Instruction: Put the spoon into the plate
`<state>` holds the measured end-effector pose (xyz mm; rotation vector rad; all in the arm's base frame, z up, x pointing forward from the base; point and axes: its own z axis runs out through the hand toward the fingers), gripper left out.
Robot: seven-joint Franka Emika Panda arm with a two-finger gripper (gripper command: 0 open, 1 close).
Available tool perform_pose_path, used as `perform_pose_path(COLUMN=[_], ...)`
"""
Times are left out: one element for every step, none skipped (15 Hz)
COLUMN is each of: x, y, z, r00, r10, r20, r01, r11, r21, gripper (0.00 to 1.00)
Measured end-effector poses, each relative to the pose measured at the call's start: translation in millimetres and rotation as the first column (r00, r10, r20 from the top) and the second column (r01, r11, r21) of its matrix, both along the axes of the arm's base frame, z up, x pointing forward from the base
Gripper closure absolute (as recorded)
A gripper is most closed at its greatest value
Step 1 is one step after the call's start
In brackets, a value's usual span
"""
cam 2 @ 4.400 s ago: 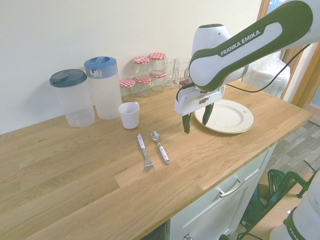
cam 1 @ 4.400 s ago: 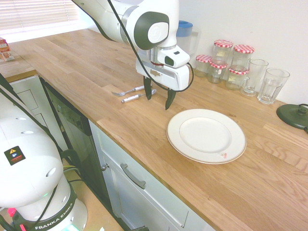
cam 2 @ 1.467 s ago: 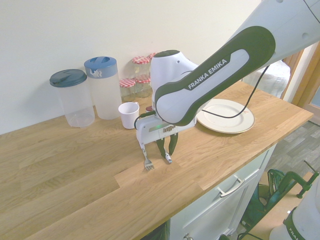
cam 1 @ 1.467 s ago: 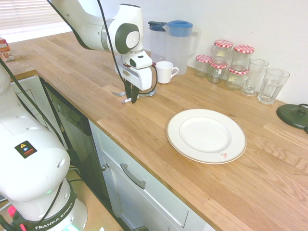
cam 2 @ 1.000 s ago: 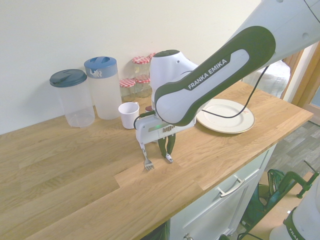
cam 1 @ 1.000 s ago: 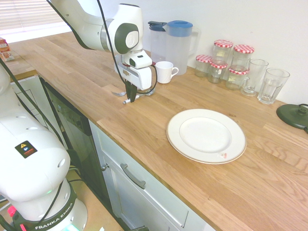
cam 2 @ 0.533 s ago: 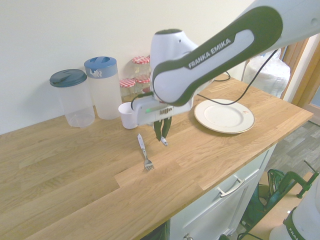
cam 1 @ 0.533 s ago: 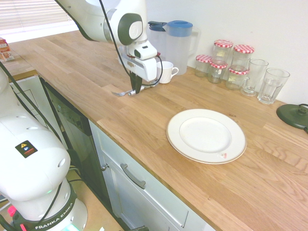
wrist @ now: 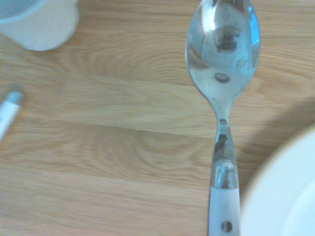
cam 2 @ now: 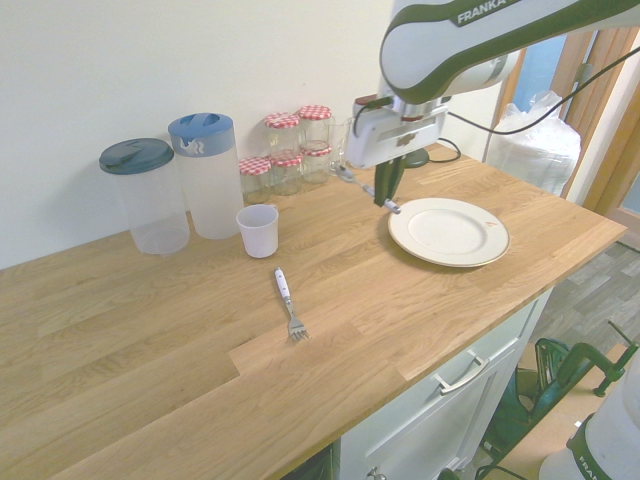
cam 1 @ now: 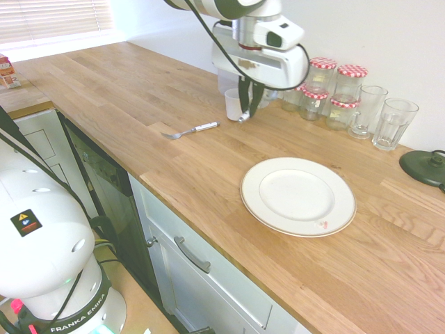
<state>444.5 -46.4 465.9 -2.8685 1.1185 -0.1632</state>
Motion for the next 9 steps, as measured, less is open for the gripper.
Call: perform_pose_path(x=[-5.3, -10.5, -15.1, -18.2, -20.9, -23.8, -26.5, -28.5, -29.5], y=[-25.3, -44.9, -59.9, -70.8, -81.5, -92.9, -104.5, -114.3, -121.1], z=[-7.9, -16.3, -24.3, -31.1, -39.3, -47.4, -56.2, -63.8, -70.3], r00=[1.000, 0.999, 0.999, 0.998, 0.998, 0.997, 0.996, 0.996, 0.995], r10=[-0.017, -0.030, -0.043, -0.054, -0.064, -0.070, -0.077, -0.083, -0.089], r20=[-0.010, -0.018, -0.021, -0.021, -0.027, -0.032, -0.038, -0.043, -0.047], r01=[0.017, 0.030, 0.043, 0.054, 0.063, 0.070, 0.077, 0.083, 0.089], r11=[1.000, 1.000, 0.999, 0.999, 0.998, 0.998, 0.997, 0.997, 0.996], r21=[0.003, 0.004, 0.004, 0.002, -0.003, -0.003, -0.002, -0.002, -0.006], gripper=[1.00, 1.00, 1.00, 1.00, 1.00, 1.00, 1.00, 1.00, 1.00])
